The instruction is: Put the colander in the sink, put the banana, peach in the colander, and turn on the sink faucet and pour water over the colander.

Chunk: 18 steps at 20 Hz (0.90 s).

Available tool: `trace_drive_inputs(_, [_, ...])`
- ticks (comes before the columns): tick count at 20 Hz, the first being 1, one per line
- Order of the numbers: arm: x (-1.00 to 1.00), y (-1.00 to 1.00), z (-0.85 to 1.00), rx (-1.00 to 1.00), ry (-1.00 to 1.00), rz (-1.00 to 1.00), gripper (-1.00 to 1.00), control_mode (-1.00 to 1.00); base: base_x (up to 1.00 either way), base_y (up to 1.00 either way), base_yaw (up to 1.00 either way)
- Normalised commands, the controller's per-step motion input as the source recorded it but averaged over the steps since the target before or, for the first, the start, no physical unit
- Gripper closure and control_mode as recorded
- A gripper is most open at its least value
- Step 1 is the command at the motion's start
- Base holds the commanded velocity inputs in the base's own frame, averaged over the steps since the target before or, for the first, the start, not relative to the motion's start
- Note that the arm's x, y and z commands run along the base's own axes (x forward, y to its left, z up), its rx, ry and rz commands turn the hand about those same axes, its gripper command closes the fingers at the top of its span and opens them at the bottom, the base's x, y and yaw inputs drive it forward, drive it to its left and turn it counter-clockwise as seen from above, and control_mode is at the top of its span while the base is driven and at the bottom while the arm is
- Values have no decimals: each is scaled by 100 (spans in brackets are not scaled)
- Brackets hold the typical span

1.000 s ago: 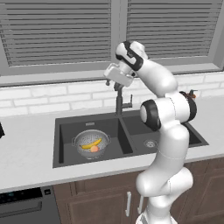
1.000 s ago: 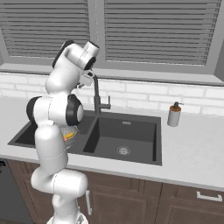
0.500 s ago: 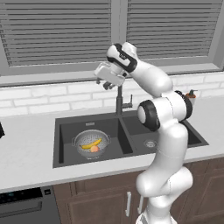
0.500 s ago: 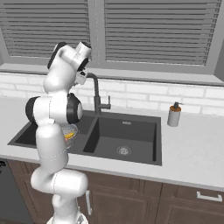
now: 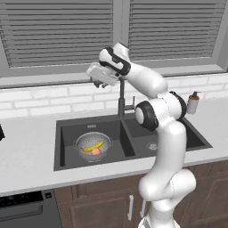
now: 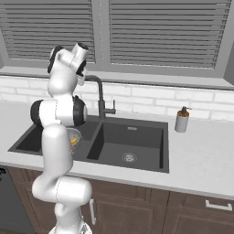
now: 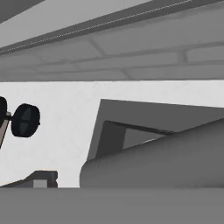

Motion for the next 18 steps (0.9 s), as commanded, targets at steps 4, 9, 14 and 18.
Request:
trace_drive_inputs(4, [40, 0, -21, 0, 0, 0, -100, -100, 0, 0, 0])
trace_drive_inputs(9, [-39, -29, 0, 1, -1, 0, -100, -100, 0, 0, 0])
trace_drive_inputs(14, [-43, -21, 7, 6, -9, 0, -100, -100, 0, 0, 0])
trace_drive_inputs(18, [-11, 0, 12, 7, -16, -2, -100, -100, 0, 0, 0])
